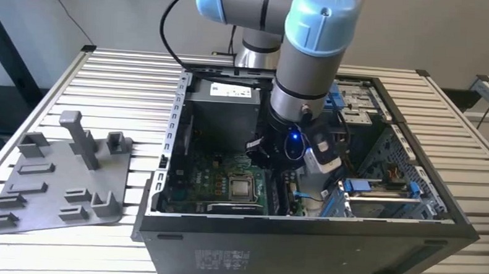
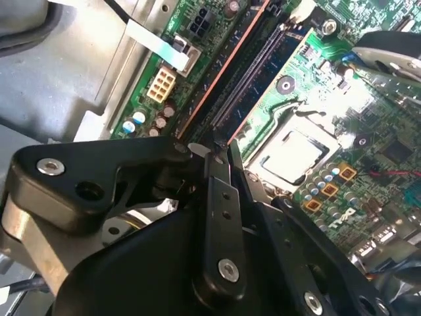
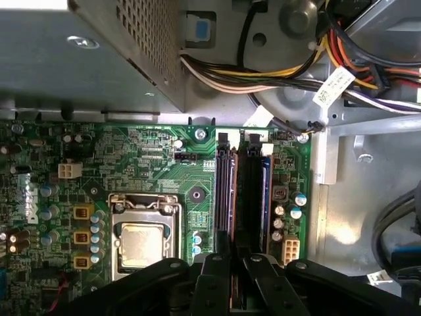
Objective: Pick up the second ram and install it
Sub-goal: 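Insert the second ram into the second slot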
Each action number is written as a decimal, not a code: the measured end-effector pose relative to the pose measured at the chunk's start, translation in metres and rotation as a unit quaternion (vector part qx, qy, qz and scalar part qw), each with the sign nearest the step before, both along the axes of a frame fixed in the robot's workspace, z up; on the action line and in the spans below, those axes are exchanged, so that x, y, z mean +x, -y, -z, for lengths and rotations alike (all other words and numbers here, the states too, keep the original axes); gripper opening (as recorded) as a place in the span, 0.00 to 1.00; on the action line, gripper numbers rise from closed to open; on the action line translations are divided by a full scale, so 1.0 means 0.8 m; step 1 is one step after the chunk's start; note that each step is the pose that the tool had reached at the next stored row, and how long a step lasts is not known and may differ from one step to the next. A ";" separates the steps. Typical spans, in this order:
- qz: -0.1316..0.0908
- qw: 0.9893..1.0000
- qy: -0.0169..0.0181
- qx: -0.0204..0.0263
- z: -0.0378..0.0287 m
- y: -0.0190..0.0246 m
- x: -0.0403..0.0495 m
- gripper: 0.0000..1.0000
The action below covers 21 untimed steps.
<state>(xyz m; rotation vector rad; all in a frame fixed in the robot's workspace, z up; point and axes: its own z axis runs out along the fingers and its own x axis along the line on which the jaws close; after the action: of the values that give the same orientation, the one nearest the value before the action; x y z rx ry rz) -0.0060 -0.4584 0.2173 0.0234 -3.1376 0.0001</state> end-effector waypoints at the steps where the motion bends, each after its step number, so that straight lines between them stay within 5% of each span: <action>1: -0.001 1.000 0.000 0.000 0.0009 -0.0001 0.000 0.14; 12: -0.001 1.000 0.000 0.000 0.0107 -0.0001 0.000 0.16; 21: 0.000 1.000 -0.001 0.000 -0.0385 -0.0001 0.000 0.22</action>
<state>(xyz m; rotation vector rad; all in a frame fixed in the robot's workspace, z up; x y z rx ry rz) -0.0058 -0.4583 0.2481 0.0245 -3.1364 -0.0004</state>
